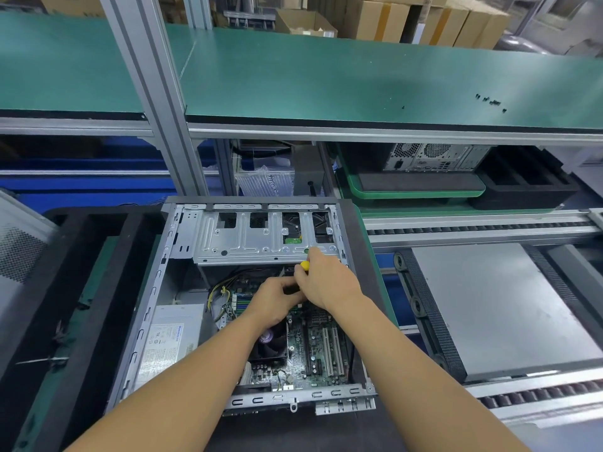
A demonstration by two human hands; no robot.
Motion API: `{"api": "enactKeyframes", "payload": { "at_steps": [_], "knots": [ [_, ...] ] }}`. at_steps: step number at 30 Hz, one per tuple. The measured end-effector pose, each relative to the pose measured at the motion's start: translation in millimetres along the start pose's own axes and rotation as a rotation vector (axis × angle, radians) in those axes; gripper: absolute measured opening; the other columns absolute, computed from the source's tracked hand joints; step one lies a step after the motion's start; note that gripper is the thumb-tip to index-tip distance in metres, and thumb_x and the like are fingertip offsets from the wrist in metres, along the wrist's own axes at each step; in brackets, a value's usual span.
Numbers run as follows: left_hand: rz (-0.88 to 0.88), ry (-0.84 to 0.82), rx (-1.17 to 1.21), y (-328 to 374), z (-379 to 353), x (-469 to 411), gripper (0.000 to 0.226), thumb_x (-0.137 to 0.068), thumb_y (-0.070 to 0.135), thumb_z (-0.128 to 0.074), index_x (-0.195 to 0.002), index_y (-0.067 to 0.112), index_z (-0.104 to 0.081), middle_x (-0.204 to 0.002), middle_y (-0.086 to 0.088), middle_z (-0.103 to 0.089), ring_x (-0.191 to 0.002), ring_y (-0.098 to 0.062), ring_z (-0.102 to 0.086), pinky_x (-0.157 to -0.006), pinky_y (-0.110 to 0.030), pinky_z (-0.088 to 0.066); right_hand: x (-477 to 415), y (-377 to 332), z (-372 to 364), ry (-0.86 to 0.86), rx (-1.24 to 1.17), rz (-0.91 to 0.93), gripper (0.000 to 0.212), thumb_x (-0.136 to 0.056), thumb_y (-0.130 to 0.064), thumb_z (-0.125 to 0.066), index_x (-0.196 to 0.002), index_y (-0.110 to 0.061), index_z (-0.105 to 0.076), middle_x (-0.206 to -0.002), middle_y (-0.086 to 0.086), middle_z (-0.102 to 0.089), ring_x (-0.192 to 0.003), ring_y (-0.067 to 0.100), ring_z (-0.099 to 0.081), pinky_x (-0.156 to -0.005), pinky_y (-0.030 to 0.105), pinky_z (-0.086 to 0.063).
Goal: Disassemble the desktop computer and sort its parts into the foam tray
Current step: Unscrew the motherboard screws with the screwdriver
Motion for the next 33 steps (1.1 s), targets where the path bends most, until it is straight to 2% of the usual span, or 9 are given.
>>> {"api": "enactKeyframes", "payload": {
  "at_steps": [5, 13, 16, 18, 21, 24, 27, 30, 33],
  "knots": [
    [0.007, 0.000, 0.006, -0.4, 1.0, -0.9, 0.023, -0.086, 0.024, -0.070, -0.086, 0.047, -0.073, -0.090, 0.018, -0.075, -0.093, -0.004, -0.066, -0.080, -0.028, -0.048, 0.5, -2.1, 0.3, -0.003, 0.031, -0.004, 0.030, -0.100, -0.039, -0.041, -0.111, -0.012, -0.045, -0.085, 0.006, -0.056, -0.072, 0.030, -0.055, -0.061, 0.035, -0.044],
    [0.044, -0.037, 0.066, -3.3, -3.9, -1.2, 0.015, -0.092, 0.025, -0.066, -0.102, 0.036, -0.067, -0.106, 0.013, -0.071, -0.106, -0.003, -0.061, -0.079, -0.019, -0.042, -2.2, -1.0, -2.3, 0.003, 0.050, -0.028, 0.045, -0.098, -0.057, -0.040, -0.110, -0.014, -0.047, -0.094, 0.006, -0.064, -0.075, 0.028, -0.057, -0.060, 0.034, -0.043],
    [0.032, -0.024, 0.055, -3.3, -2.8, -1.2, 0.010, -0.091, 0.029, -0.067, -0.096, 0.037, -0.068, -0.101, 0.017, -0.072, -0.102, -0.001, -0.062, -0.077, -0.018, -0.042, -2.7, -1.4, -1.2, 0.019, 0.046, -0.048, 0.052, -0.096, -0.062, -0.041, -0.109, -0.012, -0.050, -0.096, 0.008, -0.064, -0.080, 0.030, -0.060, -0.060, 0.035, -0.043],
    [0.016, -0.012, 0.043, -1.8, -2.5, -1.3, 0.011, -0.089, 0.028, -0.069, -0.090, 0.039, -0.071, -0.093, 0.017, -0.074, -0.095, -0.001, -0.065, -0.076, -0.020, -0.045, -3.1, -2.2, 0.5, 0.017, 0.048, -0.043, 0.049, -0.097, -0.058, -0.044, -0.110, -0.011, -0.051, -0.099, 0.011, -0.064, -0.087, 0.032, -0.063, -0.061, 0.034, -0.043],
    [-0.009, 0.002, 0.068, 0.7, -3.2, -2.4, 0.014, -0.083, 0.024, -0.071, -0.084, 0.038, -0.074, -0.088, 0.008, -0.076, -0.085, -0.008, -0.066, -0.079, -0.029, -0.047, -2.4, -4.9, 3.5, -0.010, 0.025, -0.008, 0.029, -0.099, -0.038, -0.051, -0.111, -0.012, -0.055, -0.103, 0.012, -0.065, -0.088, 0.032, -0.061, -0.066, 0.035, -0.045],
    [-0.028, -0.013, 0.115, 3.7, -2.9, -1.3, 0.017, -0.082, 0.026, -0.073, -0.089, 0.041, -0.075, -0.091, 0.008, -0.076, -0.085, -0.003, -0.065, -0.079, -0.023, -0.045, -3.0, -8.9, 4.4, -0.066, 0.016, 0.045, 0.013, -0.094, -0.021, -0.053, -0.104, -0.020, -0.061, -0.112, 0.009, -0.059, -0.089, 0.027, -0.058, -0.072, 0.034, -0.048],
    [-0.019, -0.024, 0.144, 3.5, -1.2, 0.0, 0.018, -0.085, 0.023, -0.073, -0.093, 0.039, -0.076, -0.092, 0.012, -0.076, -0.087, 0.003, -0.066, -0.074, -0.011, -0.044, -3.4, -10.1, 1.4, -0.131, 0.010, 0.064, 0.015, -0.092, -0.014, -0.052, -0.097, -0.025, -0.060, -0.118, 0.007, -0.046, -0.085, 0.025, -0.052, -0.073, 0.032, -0.043],
    [-0.002, 0.003, 0.159, 0.8, -0.4, -0.6, 0.018, -0.084, 0.017, -0.074, -0.089, 0.034, -0.075, -0.089, 0.013, -0.076, -0.085, 0.004, -0.068, -0.068, -0.005, -0.043, -1.3, -9.9, 2.3, -0.100, -0.007, 0.059, 0.016, -0.095, -0.025, -0.051, -0.109, -0.022, -0.059, -0.117, 0.008, -0.046, -0.090, 0.028, -0.055, -0.077, 0.035, -0.047],
    [0.016, 0.015, 0.167, -2.0, -3.3, -3.5, 0.016, -0.082, 0.016, -0.077, -0.089, 0.030, -0.074, -0.089, 0.013, -0.076, -0.085, 0.001, -0.069, -0.070, -0.009, -0.045, -0.1, -5.0, 11.6, 0.039, 0.060, 0.009, 0.038, -0.097, -0.047, -0.050, -0.114, -0.013, -0.052, -0.111, 0.009, -0.054, -0.097, 0.031, -0.059, -0.074, 0.037, -0.048]
  ]
}}
Point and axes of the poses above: each hand's wrist, its own x-axis away from the middle knuckle, its own z-axis out of the back of the hand, y = z × x, the point moved 9 cm from there along -x, towards the middle knuckle
